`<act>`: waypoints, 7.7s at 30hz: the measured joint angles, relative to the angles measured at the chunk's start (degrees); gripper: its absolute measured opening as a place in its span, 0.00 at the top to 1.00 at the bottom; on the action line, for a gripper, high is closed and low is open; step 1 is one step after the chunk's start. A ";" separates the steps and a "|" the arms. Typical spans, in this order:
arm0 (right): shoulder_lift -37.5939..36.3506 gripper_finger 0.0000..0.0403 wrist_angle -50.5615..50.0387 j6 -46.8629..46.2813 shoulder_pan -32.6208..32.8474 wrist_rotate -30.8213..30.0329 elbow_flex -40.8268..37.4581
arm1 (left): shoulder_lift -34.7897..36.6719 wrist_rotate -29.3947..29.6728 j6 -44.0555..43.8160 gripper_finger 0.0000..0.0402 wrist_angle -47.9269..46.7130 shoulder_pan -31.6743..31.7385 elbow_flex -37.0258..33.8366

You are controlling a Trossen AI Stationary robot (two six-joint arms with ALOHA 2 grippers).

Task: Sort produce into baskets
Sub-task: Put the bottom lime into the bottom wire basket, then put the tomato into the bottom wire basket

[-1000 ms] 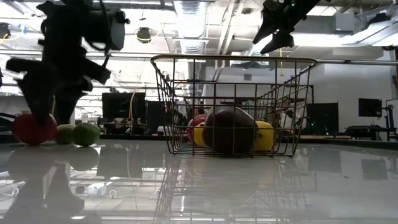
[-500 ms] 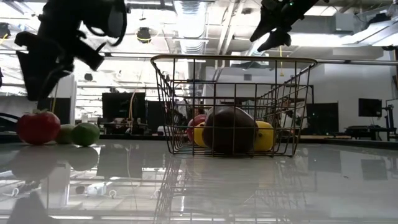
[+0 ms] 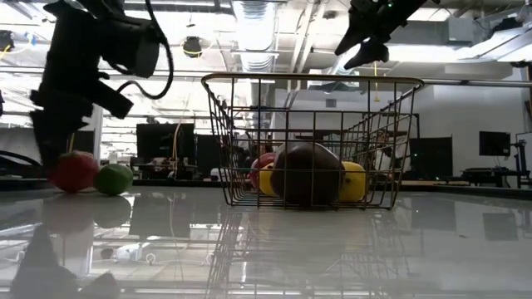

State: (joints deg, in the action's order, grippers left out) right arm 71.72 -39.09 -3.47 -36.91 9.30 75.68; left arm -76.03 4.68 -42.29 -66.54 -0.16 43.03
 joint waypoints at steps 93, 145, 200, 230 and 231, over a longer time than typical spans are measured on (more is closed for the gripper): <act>1.73 0.20 1.26 -1.15 0.37 -0.04 -0.04 | -3.57 -10.19 4.48 0.53 54.53 14.84 12.44; 1.79 0.20 0.76 -0.98 -0.96 1.17 -0.02 | -1.65 12.13 17.47 0.14 3.21 30.98 12.20; 1.77 0.20 0.30 1.86 -0.63 1.25 0.00 | -16.03 -5.62 17.54 0.31 11.39 33.38 13.23; 1.77 0.20 1.83 1.86 -0.68 1.22 0.00 | -11.21 -18.80 11.81 0.09 40.30 17.35 27.78; 1.77 0.20 1.83 1.86 -0.66 1.25 0.00 | -10.76 -17.54 11.32 0.09 40.08 17.67 27.78</act>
State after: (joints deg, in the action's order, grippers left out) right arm 73.49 -37.26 -1.61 -37.56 10.55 75.68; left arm -86.79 -12.86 -30.98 -26.46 17.51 70.80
